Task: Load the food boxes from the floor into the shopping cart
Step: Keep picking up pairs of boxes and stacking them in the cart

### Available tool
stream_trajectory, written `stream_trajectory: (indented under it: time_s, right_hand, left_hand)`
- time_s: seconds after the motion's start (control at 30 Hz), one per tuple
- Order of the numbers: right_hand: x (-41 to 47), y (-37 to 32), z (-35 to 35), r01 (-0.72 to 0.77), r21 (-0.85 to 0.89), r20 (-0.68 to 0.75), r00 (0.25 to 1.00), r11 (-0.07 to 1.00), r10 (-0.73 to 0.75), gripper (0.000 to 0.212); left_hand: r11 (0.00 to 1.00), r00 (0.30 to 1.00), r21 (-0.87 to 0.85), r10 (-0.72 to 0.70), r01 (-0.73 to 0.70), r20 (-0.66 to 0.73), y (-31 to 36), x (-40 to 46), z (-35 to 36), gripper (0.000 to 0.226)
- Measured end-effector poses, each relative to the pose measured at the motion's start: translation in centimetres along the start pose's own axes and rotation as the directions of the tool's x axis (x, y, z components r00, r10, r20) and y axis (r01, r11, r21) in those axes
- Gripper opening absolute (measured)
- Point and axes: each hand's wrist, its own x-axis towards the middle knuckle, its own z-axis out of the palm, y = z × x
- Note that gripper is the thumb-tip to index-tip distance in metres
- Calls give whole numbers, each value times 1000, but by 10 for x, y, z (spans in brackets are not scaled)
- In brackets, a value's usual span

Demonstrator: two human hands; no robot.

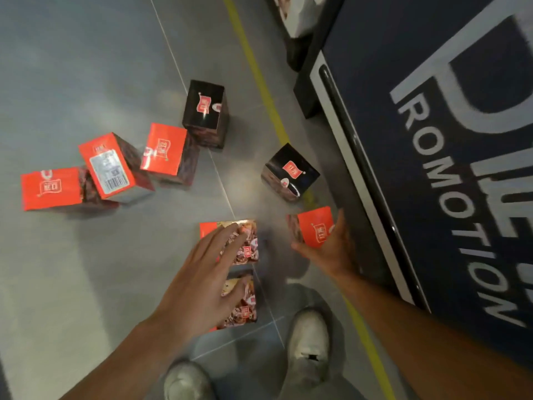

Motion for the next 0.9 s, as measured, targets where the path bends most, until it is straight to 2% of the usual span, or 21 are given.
stream_trajectory:
  time_s: [0.07, 0.17, 0.33, 0.53, 0.67, 0.77, 0.9]
  right_hand:
    - [4, 4, 12, -12, -5, -11, 1000, 1000, 12, 141]
    - [5, 7, 16, -45, -28, -43, 998, 999, 44, 116]
    - [-3, 7, 0, -31, -51, -8, 999, 998, 31, 105]
    - [-24, 12, -18, 63, -62, 70, 996, 996, -59, 114]
    - [-24, 11, -18, 154, -128, 96, 985, 980, -142, 117]
    - [-17, 15, -10, 205, -149, 125, 974, 967, -187, 123]
    - [-8, 21, 2, 231, -166, 95, 971, 959, -218, 121]
  left_hand:
    - [999, 999, -6, -40, 40, 14, -10, -6, 7, 70]
    - [997, 996, -12, -79, 80, 43, -22, -15, 9, 72]
    - [990, 984, 5, -143, 143, 105, -30, -20, 7, 74]
    - [961, 944, 139, -265, 241, 197, -34, 21, 26, 90]
    - [907, 926, 367, -301, 206, 226, -44, 60, 71, 124]
    - [832, 929, 530, -312, 166, 199, -60, 78, 111, 141]
    - [783, 937, 594, -323, 185, 134, -68, 85, 140, 146]
